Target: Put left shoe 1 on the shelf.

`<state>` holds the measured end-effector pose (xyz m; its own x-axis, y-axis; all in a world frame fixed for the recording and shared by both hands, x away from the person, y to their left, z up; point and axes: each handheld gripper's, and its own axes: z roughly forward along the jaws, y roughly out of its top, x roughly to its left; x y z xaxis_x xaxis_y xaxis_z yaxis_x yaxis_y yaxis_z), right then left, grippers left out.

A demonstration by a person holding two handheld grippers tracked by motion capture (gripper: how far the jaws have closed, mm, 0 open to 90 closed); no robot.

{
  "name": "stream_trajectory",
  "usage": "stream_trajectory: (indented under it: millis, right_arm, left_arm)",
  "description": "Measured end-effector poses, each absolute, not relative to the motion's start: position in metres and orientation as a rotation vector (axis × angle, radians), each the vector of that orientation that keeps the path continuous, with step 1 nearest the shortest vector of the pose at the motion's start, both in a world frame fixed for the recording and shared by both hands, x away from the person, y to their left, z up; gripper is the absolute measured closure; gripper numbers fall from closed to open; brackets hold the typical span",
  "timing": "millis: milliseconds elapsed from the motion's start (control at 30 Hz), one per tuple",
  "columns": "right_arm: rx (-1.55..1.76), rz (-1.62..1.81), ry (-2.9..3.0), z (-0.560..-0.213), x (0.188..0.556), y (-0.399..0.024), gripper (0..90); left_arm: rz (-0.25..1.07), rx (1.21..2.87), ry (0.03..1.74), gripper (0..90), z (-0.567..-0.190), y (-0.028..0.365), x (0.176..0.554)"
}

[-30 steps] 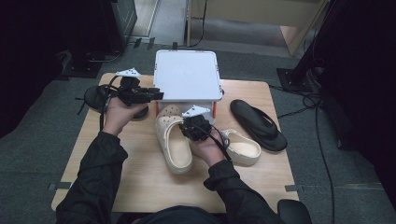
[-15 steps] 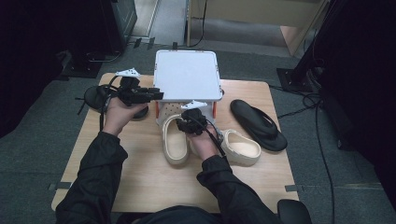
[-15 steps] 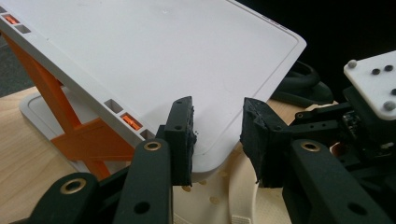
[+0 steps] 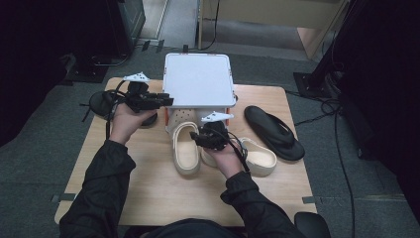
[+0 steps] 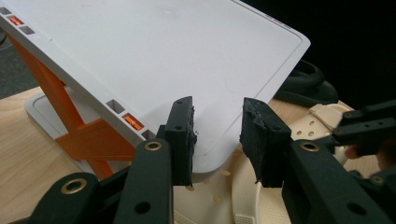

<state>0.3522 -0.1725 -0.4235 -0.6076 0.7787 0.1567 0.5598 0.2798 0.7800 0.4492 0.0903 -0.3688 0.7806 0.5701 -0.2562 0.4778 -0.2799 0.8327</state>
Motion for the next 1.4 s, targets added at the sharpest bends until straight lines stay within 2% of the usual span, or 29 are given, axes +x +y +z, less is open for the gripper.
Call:
stream_trajectory:
  millis: [133, 167, 467, 633, 767, 1100, 1400]
  right_arm:
    - [1.161, 1.281, 2.346, -0.422, 0.339, -0.178, 64.7]
    - [1.124, 1.307, 2.376, -0.423, 0.331, -0.180, 68.6]
    - [0.994, 1.349, 2.458, -0.433, 0.302, -0.183, 75.8]
    - [0.895, 1.348, 2.502, -0.443, 0.286, -0.180, 77.1]
    - [0.814, 1.320, 2.550, -0.461, 0.271, -0.178, 82.1]
    - [0.844, 1.220, 2.658, -0.484, 0.267, -0.170, 86.2]
    - [0.865, 1.177, 2.643, -0.488, 0.273, -0.164, 88.2]
  left_arm:
    - [0.112, 1.931, 0.793, 64.5, -0.369, 0.090, 0.449]
    - [0.114, 1.931, 0.794, 64.5, -0.369, 0.090, 0.449]
    - [0.118, 1.933, 0.798, 64.6, -0.368, 0.090, 0.448]
    - [0.118, 1.930, 0.800, 64.6, -0.368, 0.089, 0.448]
    - [0.117, 1.931, 0.798, 64.6, -0.369, 0.090, 0.448]
    - [0.120, 1.929, 0.801, 64.6, -0.369, 0.089, 0.447]
    - [0.132, 1.931, 0.804, 67.1, -0.369, 0.089, 0.447]
